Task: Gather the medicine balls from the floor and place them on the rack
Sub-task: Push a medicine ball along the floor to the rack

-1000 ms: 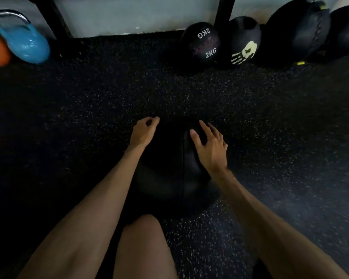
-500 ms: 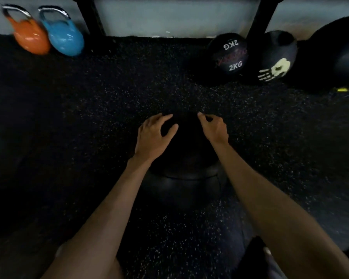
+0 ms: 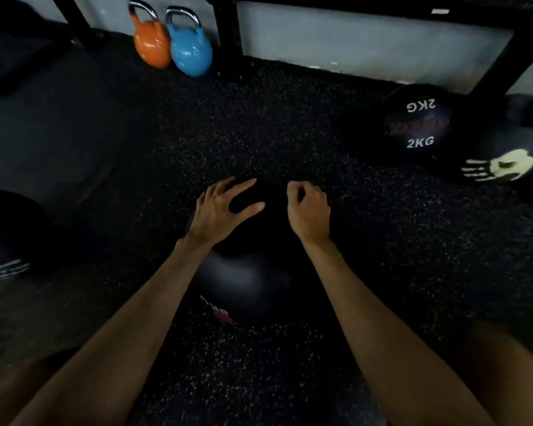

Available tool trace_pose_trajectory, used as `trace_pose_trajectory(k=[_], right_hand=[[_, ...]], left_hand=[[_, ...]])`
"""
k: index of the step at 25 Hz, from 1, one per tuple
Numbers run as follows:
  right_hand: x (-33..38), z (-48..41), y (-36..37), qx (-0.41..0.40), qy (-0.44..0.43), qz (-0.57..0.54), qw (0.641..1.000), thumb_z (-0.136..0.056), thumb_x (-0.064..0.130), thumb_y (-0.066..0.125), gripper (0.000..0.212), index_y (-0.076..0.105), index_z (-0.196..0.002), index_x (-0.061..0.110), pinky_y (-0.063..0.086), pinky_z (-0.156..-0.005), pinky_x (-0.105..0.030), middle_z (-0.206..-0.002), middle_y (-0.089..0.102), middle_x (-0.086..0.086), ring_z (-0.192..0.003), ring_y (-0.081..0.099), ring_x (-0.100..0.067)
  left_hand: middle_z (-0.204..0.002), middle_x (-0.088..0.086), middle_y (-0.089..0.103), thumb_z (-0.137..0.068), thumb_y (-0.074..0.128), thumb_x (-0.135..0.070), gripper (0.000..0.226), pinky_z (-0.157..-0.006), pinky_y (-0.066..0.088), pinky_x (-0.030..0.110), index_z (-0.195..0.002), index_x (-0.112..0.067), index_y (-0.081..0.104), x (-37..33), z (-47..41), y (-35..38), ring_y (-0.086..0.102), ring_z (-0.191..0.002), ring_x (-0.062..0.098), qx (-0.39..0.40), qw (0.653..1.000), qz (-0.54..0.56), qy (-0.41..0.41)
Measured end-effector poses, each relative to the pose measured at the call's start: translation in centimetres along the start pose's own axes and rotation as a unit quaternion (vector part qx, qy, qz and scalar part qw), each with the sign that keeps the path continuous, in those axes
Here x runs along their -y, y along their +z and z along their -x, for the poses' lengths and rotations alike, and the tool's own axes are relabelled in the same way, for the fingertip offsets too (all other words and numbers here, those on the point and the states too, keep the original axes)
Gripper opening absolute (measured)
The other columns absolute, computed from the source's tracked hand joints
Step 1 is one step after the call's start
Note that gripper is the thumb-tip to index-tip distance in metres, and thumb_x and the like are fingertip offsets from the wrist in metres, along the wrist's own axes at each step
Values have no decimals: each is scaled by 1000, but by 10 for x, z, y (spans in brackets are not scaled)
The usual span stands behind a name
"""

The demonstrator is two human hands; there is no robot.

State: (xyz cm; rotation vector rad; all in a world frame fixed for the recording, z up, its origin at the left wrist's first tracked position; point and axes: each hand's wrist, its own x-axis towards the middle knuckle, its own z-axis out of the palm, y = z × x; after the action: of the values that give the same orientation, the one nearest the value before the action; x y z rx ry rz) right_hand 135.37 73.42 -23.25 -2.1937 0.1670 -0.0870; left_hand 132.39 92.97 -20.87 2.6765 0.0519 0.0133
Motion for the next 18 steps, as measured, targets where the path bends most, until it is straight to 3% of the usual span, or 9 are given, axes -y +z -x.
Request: trace_pose_trajectory(k=[4,6,8,11,15,18], right_hand=[[-18,28,-15,-11,-78,76,994,-95,67,28,68,43,-148,27,21,-121,-53,-156,39,-7,-147,29,-25],[-24,32,-21,15,-102,102,989,-94,75,24,75,27,-155,32,10,-122,-56,-164,23,-6,-154,14,-25],[-25,17,-19,45,-91,97,990,-94,76,26,75,20,-156,37,9,-122,-60,-166,18,-4,-154,8,-24],[-16,-24,-12,73,-45,92,992,-94,74,31,72,23,-156,39,9,-121,-61,-165,20,-3,-153,11,-25],[0,-100,-10,93,38,55,993,-91,72,44,70,36,-152,37,15,-117,-62,-160,33,-4,-147,26,-28],[-3,-156,-11,115,120,24,986,-83,77,50,74,47,-145,37,24,-117,-58,-152,46,-1,-140,40,-28]], left_hand=[[-147,-1,51,-62,34,-101,89,-110,34,63,-136,-52,50,-35,-63,8,44,-137,30,36,997,-5,-63],[-149,3,48,-72,38,-94,82,-111,28,67,-138,-47,51,-57,-92,8,39,-139,36,72,989,-28,-128],[-150,6,47,-86,36,-82,70,-111,25,68,-141,-41,50,-72,-103,10,38,-139,38,76,982,-48,-169],[-154,3,42,-95,35,-69,61,-113,26,63,-146,-37,44,-69,-92,12,36,-142,31,20,992,-58,-107],[-166,-2,16,-89,26,-78,74,-120,15,61,-155,-45,19,-26,-65,19,11,-154,22,-26,999,-30,-1],[-167,-1,12,-86,28,-82,77,-120,14,63,-155,-48,15,-20,-78,29,6,-154,22,-39,999,-12,18]])
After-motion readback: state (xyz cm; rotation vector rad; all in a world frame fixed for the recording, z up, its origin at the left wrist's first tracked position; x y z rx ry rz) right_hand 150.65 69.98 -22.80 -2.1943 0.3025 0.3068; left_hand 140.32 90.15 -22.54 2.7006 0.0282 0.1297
